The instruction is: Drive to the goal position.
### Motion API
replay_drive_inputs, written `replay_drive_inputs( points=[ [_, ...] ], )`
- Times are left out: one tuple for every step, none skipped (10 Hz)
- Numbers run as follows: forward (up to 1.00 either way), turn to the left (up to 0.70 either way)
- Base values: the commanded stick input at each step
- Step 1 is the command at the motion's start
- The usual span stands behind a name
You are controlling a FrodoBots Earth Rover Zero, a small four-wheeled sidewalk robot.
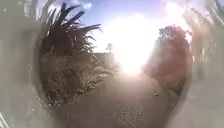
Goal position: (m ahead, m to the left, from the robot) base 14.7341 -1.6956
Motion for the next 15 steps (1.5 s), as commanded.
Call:
replay_drive_inputs(
  points=[
    [1.00, 0.00],
    [1.00, 0.00],
    [1.00, 0.00],
    [1.00, 0.00],
    [1.00, 0.00],
    [1.00, 0.00],
    [1.00, -0.40],
    [1.00, -0.40],
    [1.00, -0.40],
    [1.00, -0.40],
    [1.00, -0.40],
    [1.00, -0.40],
    [1.00, -0.40],
    [1.00, -0.40],
    [1.00, -0.40]
  ],
)
